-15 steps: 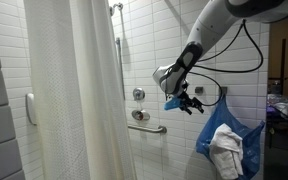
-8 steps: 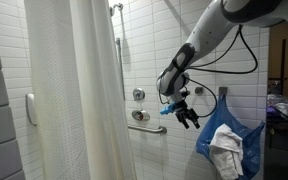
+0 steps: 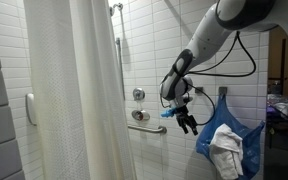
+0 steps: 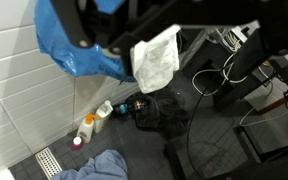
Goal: Take the towel out of the plastic and hang it on the left hook.
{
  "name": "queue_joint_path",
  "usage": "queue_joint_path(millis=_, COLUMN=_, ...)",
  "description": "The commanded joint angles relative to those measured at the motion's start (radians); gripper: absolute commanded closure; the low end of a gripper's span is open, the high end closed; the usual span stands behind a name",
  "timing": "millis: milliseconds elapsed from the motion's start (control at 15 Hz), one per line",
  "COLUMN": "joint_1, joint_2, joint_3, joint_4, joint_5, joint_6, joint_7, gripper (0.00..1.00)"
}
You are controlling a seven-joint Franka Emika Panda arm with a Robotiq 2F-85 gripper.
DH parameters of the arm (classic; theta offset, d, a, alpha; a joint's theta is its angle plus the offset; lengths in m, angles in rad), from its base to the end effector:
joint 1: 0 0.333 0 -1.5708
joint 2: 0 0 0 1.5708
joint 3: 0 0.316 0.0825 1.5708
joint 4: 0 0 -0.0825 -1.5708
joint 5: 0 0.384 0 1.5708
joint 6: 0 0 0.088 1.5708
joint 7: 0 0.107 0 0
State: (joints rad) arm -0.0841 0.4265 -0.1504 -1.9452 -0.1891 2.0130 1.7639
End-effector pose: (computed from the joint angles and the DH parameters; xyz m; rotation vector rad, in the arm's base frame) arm 0.5606 -0.1433 0.2413 1.6080 -2.2115 -0.1460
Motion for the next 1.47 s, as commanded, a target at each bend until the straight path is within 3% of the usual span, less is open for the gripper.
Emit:
queue_joint_path(millis=0, joint_1=0.011, joint_2=0.038, joint_3=-0.037, joint_4=0.04, joint_5=-0.014, joint_6=0.015, joint_7=-0.007, gripper=0.0)
queue_joint_path(millis=733, joint_1=-0.077, joint_2=0.105, joint_3=-0.099, joint_4=0.106, joint_5=0.011, joint_6=0.08, joint_7=-0.215, gripper=0.0)
queue_joint_path(millis=1000, joint_1=-0.022, joint_2=0.079, joint_3=-0.147, joint_4=0.065, joint_5=-0.107, joint_6=0.122, joint_7=-0.154, gripper=0.0)
queue_joint_path(millis=1400, joint_1=0.028, joint_2=0.067, joint_3=-0.148, joint_4=0.044, joint_5=-0.199, joint_6=0.134, joint_7=-0.131, gripper=0.0)
